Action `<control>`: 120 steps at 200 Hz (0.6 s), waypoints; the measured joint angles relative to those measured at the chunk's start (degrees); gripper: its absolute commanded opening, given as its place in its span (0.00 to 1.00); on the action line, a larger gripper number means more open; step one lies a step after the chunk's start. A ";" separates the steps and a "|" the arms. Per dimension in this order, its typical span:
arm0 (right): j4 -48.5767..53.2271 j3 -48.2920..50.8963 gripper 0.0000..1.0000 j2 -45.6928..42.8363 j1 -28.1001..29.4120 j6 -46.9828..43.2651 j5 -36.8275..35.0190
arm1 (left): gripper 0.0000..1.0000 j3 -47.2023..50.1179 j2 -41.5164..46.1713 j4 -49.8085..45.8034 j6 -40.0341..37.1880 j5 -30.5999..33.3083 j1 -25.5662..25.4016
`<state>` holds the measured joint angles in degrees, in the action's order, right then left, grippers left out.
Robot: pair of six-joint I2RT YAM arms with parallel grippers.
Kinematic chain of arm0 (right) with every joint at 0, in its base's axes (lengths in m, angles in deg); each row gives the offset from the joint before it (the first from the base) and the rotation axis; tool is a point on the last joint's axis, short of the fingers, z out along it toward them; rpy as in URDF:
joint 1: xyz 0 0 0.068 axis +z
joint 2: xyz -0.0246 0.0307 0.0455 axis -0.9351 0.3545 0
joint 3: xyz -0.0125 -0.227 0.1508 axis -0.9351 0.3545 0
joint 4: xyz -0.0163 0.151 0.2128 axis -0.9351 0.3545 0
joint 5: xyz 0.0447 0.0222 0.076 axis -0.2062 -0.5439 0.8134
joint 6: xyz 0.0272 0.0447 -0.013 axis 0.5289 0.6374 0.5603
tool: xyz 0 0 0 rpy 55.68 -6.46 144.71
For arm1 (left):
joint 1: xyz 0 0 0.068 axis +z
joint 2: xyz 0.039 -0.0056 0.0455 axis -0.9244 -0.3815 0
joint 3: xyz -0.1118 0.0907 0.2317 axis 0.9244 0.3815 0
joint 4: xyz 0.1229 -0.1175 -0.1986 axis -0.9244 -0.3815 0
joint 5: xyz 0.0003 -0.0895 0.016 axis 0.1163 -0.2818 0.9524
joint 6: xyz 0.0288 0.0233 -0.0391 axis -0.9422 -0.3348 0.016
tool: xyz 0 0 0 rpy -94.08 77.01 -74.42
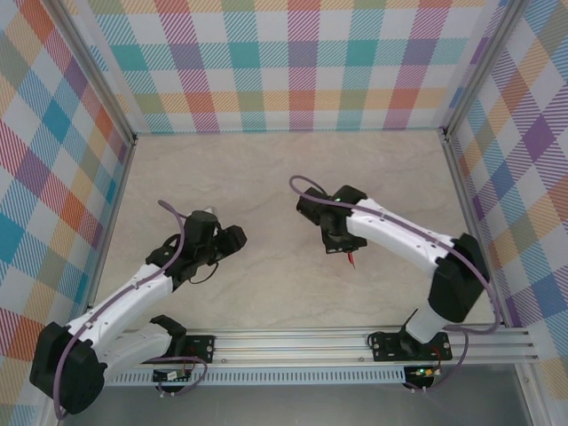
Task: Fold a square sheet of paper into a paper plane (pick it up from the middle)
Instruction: Turn over the paper at the center of the table.
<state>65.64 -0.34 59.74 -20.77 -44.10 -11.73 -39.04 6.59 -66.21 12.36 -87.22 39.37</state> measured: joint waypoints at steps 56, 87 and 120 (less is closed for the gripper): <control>3.15 -13.62 0.13 21.18 4.70 2.82 2.62 | 0.66 2.82 13.46 -6.86 2.34 9.05 0.92; -0.98 -21.51 0.18 30.16 5.99 1.57 9.51 | 0.67 3.96 16.22 -8.63 3.04 10.47 1.05; -9.77 -21.62 0.37 30.97 6.23 -0.59 18.73 | 0.68 4.11 14.62 -8.57 2.99 9.73 1.05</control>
<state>55.87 -21.96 90.71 -14.54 -44.70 7.00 -34.93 21.22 -74.77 15.35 -77.49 40.42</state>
